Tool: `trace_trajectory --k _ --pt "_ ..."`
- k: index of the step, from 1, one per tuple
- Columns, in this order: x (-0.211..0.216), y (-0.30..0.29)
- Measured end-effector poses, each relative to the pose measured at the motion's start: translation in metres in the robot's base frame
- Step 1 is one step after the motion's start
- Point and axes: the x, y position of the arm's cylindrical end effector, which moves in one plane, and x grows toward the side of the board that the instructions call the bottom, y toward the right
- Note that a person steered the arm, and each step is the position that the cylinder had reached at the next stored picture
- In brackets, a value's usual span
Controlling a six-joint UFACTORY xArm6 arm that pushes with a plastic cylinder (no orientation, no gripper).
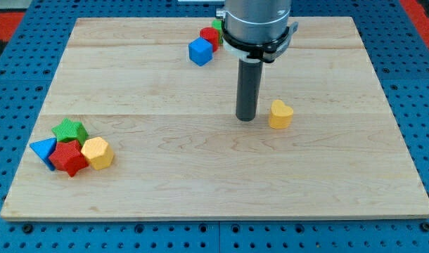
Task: Slide the yellow heart towards the center
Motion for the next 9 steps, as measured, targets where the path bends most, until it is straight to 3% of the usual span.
trace_trajectory --k 2,3,5,9 --pt "0.039 0.080" --pt "0.027 0.101" --pt "0.020 0.074" --pt "-0.035 0.019"
